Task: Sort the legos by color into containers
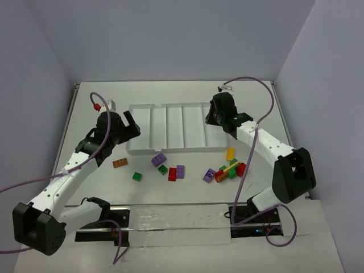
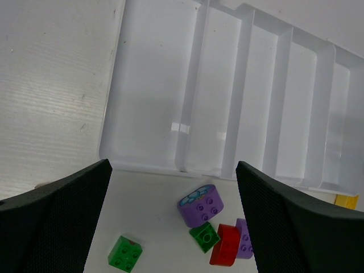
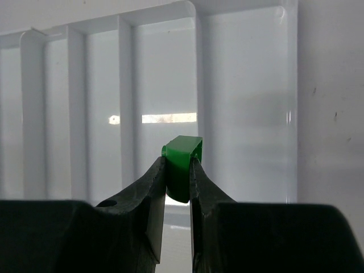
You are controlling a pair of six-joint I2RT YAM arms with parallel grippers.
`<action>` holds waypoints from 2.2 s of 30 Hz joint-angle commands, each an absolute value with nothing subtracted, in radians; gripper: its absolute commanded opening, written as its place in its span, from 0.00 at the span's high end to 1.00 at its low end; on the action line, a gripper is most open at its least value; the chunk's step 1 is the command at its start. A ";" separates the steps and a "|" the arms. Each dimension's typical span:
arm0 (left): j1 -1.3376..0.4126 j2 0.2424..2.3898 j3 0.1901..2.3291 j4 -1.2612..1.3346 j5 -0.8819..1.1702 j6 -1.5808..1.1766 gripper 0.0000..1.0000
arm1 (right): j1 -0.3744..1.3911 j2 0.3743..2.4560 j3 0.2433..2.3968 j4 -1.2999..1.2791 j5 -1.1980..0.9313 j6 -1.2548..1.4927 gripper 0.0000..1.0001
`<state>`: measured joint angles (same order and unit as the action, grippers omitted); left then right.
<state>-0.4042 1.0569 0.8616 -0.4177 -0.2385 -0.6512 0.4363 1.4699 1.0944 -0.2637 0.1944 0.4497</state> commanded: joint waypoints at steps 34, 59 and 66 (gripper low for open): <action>-0.408 1.068 0.907 -0.468 -0.202 -0.629 0.01 | 0.356 1.776 1.366 -0.213 0.272 0.420 0.22; -0.409 1.070 0.899 -0.443 -0.217 -0.666 0.01 | 0.916 1.443 0.870 -0.309 0.127 0.481 0.20; -0.408 1.059 0.910 -0.500 -0.193 -0.651 0.01 | 0.916 1.472 0.849 -0.241 0.147 0.688 0.21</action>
<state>-0.4045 1.0766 0.8571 -0.4723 -0.2164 -0.6514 0.9115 1.4482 0.8535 -0.3055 0.1215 0.5450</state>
